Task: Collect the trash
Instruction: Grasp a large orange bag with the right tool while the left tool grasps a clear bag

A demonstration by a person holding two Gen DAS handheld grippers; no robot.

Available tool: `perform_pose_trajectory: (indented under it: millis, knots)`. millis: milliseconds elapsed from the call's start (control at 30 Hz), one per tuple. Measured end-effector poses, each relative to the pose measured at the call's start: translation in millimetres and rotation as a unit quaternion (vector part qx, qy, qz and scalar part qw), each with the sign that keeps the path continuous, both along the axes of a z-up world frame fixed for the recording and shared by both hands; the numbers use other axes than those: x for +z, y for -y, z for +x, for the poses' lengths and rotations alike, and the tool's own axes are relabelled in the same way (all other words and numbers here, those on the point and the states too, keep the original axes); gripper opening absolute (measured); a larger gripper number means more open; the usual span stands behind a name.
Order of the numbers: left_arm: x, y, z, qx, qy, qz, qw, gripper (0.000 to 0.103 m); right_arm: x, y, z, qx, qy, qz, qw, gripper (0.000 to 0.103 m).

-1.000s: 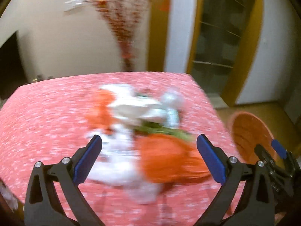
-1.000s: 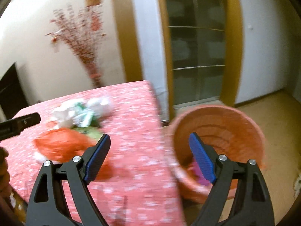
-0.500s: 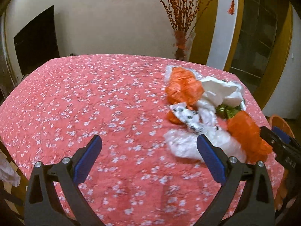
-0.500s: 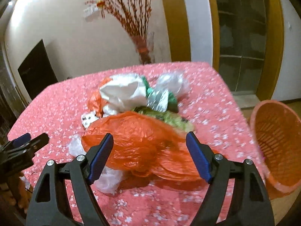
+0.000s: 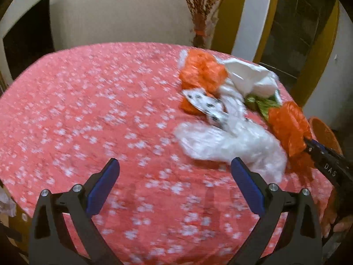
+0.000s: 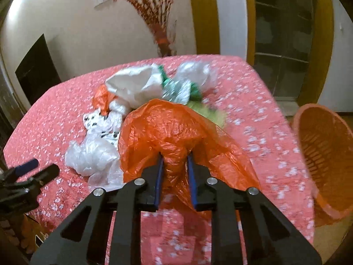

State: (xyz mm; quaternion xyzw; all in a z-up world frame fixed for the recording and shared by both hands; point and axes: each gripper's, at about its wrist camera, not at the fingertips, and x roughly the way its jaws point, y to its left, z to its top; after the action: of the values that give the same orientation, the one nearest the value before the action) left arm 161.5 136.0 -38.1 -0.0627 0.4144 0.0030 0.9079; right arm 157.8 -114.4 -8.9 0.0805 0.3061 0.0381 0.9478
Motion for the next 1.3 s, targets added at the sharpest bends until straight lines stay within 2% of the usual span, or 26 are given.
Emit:
perform_pose_trajectory:
  millis: [67, 300, 400, 667, 900, 933, 1067, 1300]
  knots:
    - [-1.0, 6.7, 1.5, -0.007, 0.001, -0.008, 0.9999, 0.099, 2.8, 8.4, -6.1, -0.011, 0.009, 0.002, 1.0, 0.019]
    - [4.9, 46.4, 7.4, -0.04, 0.018, 0.008, 0.999, 0.099, 6.1, 45.8, -26.7, -0.065, 0.03, -0.005, 0.997, 0.019]
    - [4.2, 59.8, 15.5, -0.05, 0.018, 0.0, 0.9986, 0.099, 3.1, 59.3, -32.3, -0.079, 0.031, -0.003, 0.996, 0.019]
    - [-0.4, 81.5, 29.0, -0.047, 0.022, 0.034, 0.9981, 0.099, -7.0, 81.9, -44.1, -0.104, 0.024, 0.007, 0.994, 0.019]
    - [-11.4, 86.2, 51.0, -0.037, 0.0, 0.023, 0.999, 0.098, -15.6, 90.0, -44.9, -0.106, 0.018, 0.014, 0.994, 0.019]
    - [-13.5, 87.2, 53.9, -0.036, -0.002, 0.023, 0.9991, 0.097, -16.4, 90.1, -44.9, -0.106, 0.017, 0.014, 0.994, 0.019]
    - [-21.8, 89.6, 59.0, -0.039, -0.015, 0.015, 0.999, 0.078, -18.7, 91.1, -44.5, -0.106, 0.014, 0.014, 0.994, 0.019]
    - [-22.3, 92.3, 51.8, -0.057, 0.0, 0.003, 0.9984, 0.054, -20.2, 93.9, -44.9, -0.108, 0.014, 0.018, 0.994, 0.019]
